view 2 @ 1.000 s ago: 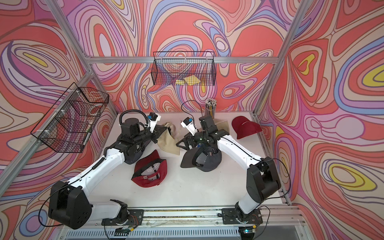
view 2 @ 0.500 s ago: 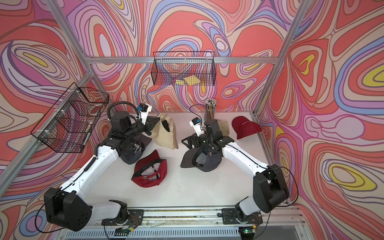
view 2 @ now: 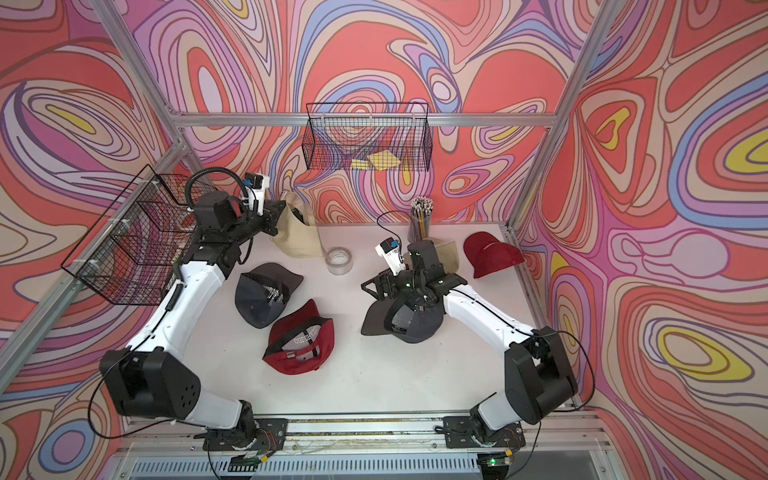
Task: Open the adjustable buckle of the baseball cap
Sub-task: Place the baseball cap at the center of the board.
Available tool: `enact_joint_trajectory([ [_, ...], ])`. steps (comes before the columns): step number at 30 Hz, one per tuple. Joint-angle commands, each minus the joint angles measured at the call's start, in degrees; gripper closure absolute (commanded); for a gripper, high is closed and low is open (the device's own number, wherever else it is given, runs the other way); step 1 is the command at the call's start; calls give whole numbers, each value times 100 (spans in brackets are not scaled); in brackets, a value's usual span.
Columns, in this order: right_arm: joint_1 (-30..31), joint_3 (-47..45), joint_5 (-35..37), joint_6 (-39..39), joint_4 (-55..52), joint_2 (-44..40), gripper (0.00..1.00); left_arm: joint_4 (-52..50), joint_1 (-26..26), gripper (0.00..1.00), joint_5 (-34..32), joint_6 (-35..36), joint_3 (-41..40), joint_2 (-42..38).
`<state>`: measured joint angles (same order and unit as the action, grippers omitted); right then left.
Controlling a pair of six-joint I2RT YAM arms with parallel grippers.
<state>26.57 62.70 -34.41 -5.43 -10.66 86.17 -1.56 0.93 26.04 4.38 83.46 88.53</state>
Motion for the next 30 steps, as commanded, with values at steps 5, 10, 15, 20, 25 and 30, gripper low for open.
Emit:
enact_joint_trajectory([
  [5,-17,-109,-113,58,130,86,17,642,-463,100,135,-420,174,1053],
  [10,-16,-127,-102,79,133,88,17,702,-589,48,-318,-254,-128,1311],
  [15,-13,-126,-12,-5,144,132,17,786,-704,30,-204,-438,-541,1035],
  [20,-24,-139,74,-183,268,222,17,535,-638,34,-159,-1003,-1052,501],
  [25,-17,-71,169,-509,269,409,20,-296,-161,35,-838,-1242,-1607,-201],
  [30,64,194,-123,-1485,55,635,20,-1683,285,38,-1545,-1610,-1474,-605],
])
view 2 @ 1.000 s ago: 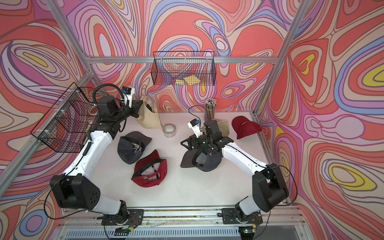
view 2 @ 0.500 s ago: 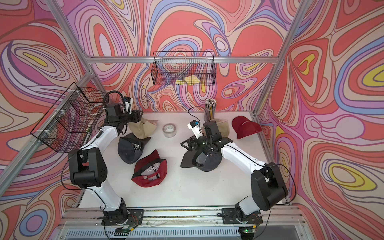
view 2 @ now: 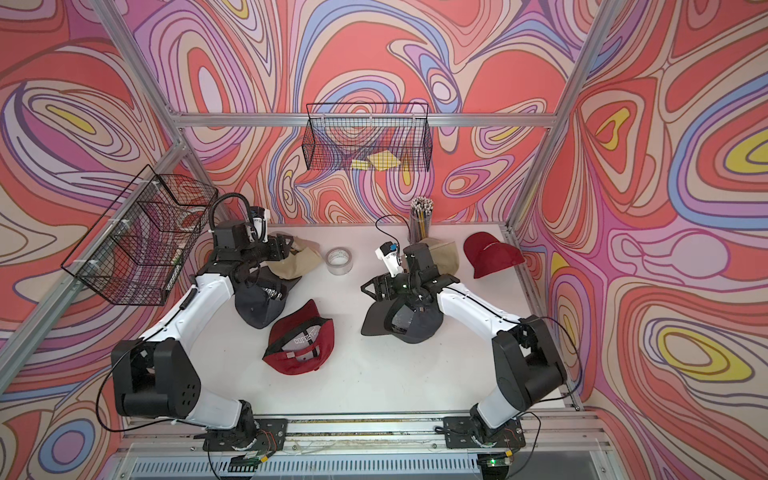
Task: Open the adjustable buckle of the baseball cap
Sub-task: Place the baseball cap at the center of the board, then pick up the baseball cap from the center of the board.
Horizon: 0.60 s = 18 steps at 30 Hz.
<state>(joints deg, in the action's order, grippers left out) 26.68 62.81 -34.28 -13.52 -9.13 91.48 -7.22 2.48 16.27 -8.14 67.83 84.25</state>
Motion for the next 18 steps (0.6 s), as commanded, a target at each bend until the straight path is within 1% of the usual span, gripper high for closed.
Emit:
enact_joint_trajectory([
  [1,119,216,-155,-806,-134,120,20,-1339,171,38,-641,-437,147,-218],
  [5,651,376,-7,-1337,-334,290,20,-1789,241,40,-177,-501,123,-497],
  [9,1136,474,100,-1928,-319,688,26,-1845,348,39,6,-410,-113,-908],
  [11,1400,564,116,-1989,-336,928,27,-2021,408,40,128,-249,-121,-1005],
  [12,1493,611,124,-2008,-342,970,27,-2109,468,41,139,-139,-113,-1015],
  [14,1667,688,118,-2081,-308,1315,27,-2310,604,42,114,118,-80,-1011],
  [18,1903,835,140,-2170,-257,1576,26,-2282,674,42,146,208,-178,-1048],
])
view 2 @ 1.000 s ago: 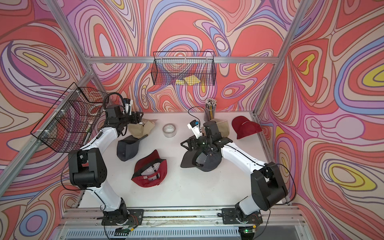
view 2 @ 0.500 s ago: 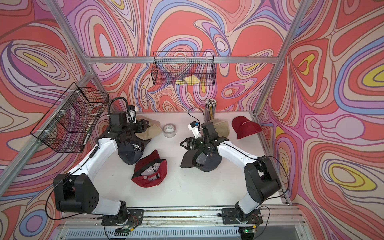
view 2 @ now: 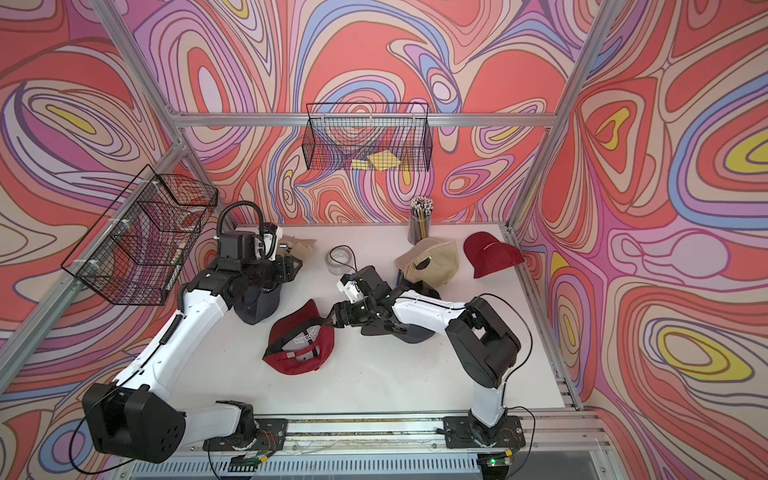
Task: Open the adjustable buckle of the baseball cap
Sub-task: Pick up the baseball cap from the center of the board.
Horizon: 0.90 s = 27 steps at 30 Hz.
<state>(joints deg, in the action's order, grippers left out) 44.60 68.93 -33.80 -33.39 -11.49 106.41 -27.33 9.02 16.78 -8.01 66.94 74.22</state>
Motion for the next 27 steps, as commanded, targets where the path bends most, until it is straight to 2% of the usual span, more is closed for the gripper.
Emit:
enact_joint_trajectory([
  [1,157,240,150,-186,-29,114,27,-235,21,42,113,195,-127,-69],
  [5,244,288,260,-229,-47,270,28,-203,34,43,193,212,-193,-104],
  [7,272,319,261,-228,-28,343,35,-177,44,43,236,219,-231,-134],
  [11,285,249,211,-240,214,368,67,-135,106,43,221,259,-268,-173],
  [13,285,213,296,-156,239,287,100,-150,142,42,214,323,-278,-179],
  [16,281,190,654,135,49,23,100,-139,202,42,341,442,-294,-195],
  [24,219,395,1464,1475,-796,-901,100,324,258,38,1228,487,-393,-276],
  [27,-18,365,1401,1618,-902,-1162,100,590,258,38,1676,634,-479,-348],
])
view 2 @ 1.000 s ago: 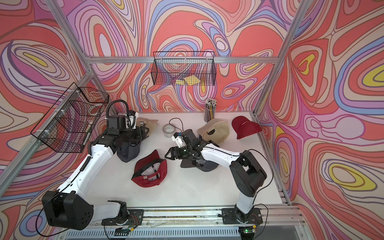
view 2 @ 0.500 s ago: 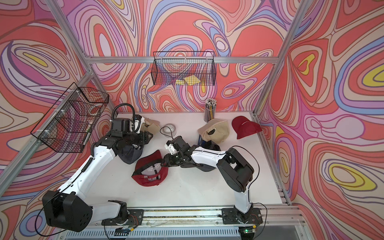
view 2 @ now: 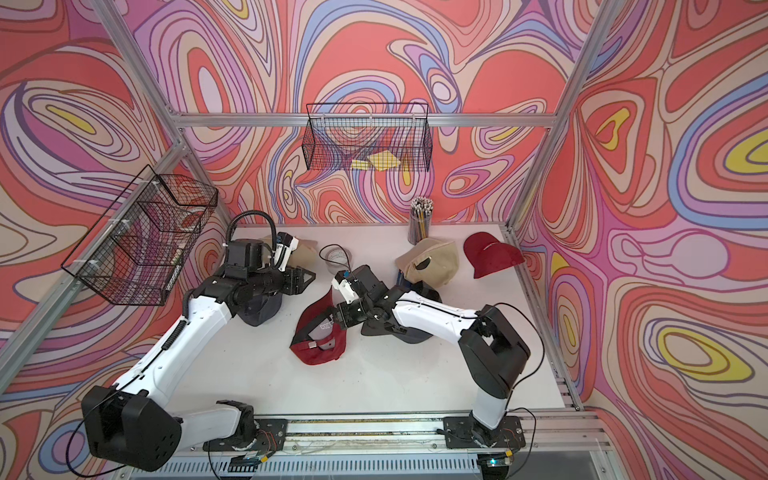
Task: Open the adjustable buckle of the baseball cap
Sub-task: Pick up the baseball cap from the center of the board, then open the adjustable buckle on the baseball cap.
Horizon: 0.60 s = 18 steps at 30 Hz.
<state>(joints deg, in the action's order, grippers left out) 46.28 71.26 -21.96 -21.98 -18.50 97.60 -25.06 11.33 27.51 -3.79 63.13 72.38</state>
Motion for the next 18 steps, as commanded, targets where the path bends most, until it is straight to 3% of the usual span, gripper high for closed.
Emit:
enact_joint_trajectory([
  [1,-295,124,152,520,-215,-359,100,517,33,37,761,254,-153,-203],
  [10,-919,292,-145,1699,-262,-940,100,1712,43,36,2114,324,-223,88],
  [15,-983,480,92,2232,-326,-1059,100,1378,261,35,1824,769,-197,261],
  [18,-998,452,206,2500,-118,-1142,100,1147,392,35,1474,673,-119,368],
])
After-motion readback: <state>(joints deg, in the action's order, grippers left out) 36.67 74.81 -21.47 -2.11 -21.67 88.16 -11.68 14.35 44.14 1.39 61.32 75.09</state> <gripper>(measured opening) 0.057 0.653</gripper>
